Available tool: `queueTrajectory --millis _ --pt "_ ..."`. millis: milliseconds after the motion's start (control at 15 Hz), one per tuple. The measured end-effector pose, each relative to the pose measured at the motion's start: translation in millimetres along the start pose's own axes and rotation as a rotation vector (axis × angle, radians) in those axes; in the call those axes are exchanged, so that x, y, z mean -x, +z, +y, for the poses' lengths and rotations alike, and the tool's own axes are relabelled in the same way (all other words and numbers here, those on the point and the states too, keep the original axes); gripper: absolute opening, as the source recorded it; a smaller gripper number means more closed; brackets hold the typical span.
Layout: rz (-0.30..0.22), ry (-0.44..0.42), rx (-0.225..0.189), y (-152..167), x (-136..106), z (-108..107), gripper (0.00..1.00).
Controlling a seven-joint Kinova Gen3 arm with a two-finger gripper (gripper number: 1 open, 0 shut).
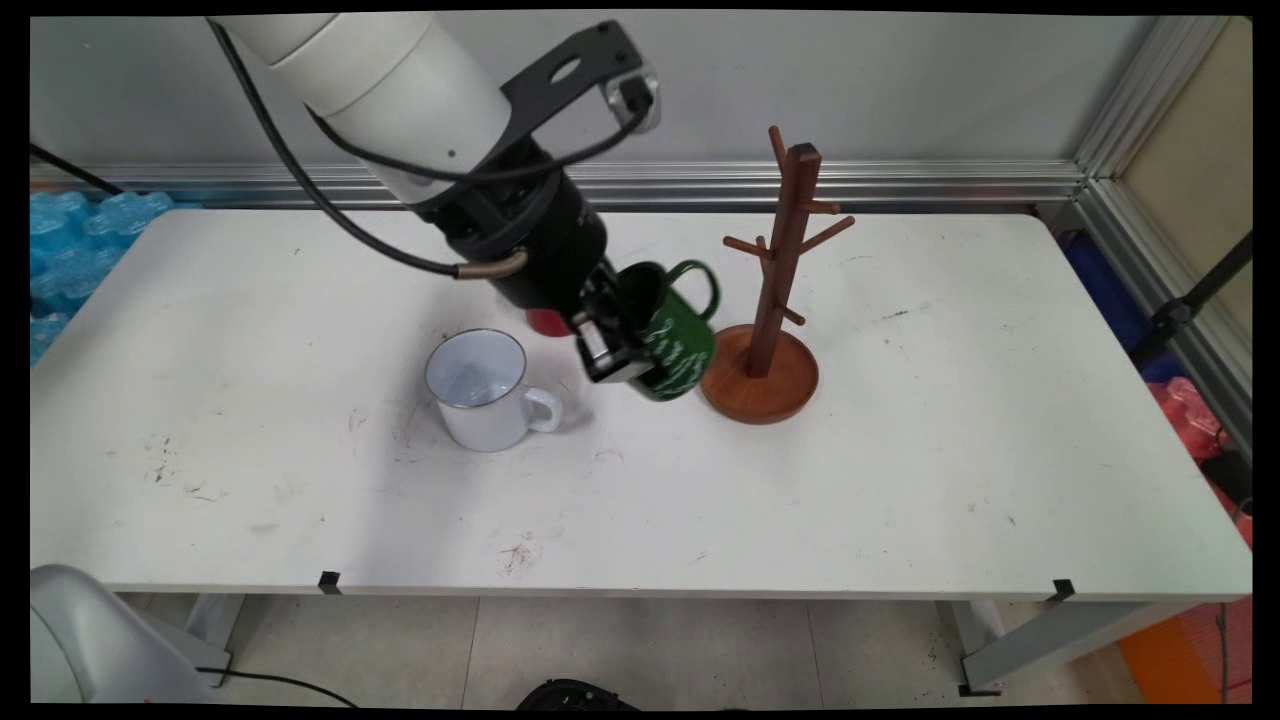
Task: Place the picked object on the table
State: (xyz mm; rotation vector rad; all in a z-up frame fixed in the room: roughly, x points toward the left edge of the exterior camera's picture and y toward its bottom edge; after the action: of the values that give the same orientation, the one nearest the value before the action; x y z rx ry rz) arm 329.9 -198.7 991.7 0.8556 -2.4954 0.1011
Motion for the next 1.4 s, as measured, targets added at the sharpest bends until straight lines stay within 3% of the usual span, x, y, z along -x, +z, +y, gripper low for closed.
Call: queueTrajectory --millis 467,1400 --pt "-0.194 0.042 -0.08 21 1 4 0.0" --pt "-0.427 0.135 -0.107 108 22 10 0.0"
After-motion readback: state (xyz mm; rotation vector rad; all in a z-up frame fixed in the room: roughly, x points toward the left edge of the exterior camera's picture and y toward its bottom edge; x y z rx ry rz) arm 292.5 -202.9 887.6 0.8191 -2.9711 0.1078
